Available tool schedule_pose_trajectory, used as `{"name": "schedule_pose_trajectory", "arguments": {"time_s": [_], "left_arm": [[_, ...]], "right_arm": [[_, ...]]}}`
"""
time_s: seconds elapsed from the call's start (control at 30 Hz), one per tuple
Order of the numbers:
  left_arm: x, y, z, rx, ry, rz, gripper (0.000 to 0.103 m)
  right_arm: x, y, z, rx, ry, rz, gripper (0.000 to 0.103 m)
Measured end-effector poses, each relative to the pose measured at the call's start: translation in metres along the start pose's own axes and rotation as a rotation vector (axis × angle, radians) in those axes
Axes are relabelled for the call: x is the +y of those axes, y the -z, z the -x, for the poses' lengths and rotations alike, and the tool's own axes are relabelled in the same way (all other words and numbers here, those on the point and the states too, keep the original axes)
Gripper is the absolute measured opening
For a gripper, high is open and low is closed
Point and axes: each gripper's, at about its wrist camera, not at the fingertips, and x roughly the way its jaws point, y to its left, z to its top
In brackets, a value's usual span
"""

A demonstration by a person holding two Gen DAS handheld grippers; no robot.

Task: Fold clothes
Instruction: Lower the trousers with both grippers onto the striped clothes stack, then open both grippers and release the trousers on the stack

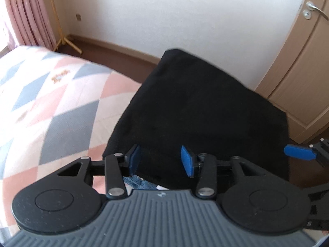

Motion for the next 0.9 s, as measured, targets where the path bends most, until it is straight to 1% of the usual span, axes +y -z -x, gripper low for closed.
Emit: {"name": "schedule_pose_trajectory", "arguments": {"time_s": [0.13,0.2,0.3,0.4,0.47,0.57,0.63,0.8,0.9], "left_arm": [[-0.001,0.008,0.03,-0.023,0.012,0.004,0.045],[-0.002,0.011,0.043,-0.036,0.022,0.009,0.047],[-0.003,0.018,0.065,-0.059,0.023,0.007,0.055],[-0.006,0.029,0.092,-0.077,0.018,0.011,0.06],[-0.007,0.039,0.111,-0.086,0.01,0.016,0.072],[-0.008,0.058,0.139,-0.104,0.012,0.017,0.073],[-0.008,0.071,0.157,-0.11,0.016,0.021,0.074],[-0.007,0.103,0.192,-0.11,-0.001,0.038,0.078],[-0.006,0.123,0.212,-0.116,-0.011,0.045,0.084]], "right_arm": [[0.004,0.005,0.023,-0.054,0.001,-0.05,0.076],[0.001,0.003,0.033,-0.075,-0.001,-0.071,0.077],[0.007,0.008,0.054,-0.097,0.004,-0.101,0.078],[0.01,0.014,0.073,-0.112,0.01,-0.142,0.083],[0.013,0.019,0.087,-0.119,0.01,-0.174,0.086],[0.018,0.029,0.108,-0.119,0.009,-0.218,0.091],[0.023,0.036,0.121,-0.108,0.001,-0.235,0.092],[0.048,0.058,0.16,-0.11,0.008,-0.245,0.096],[0.059,0.069,0.181,-0.124,0.013,-0.252,0.098]]}}
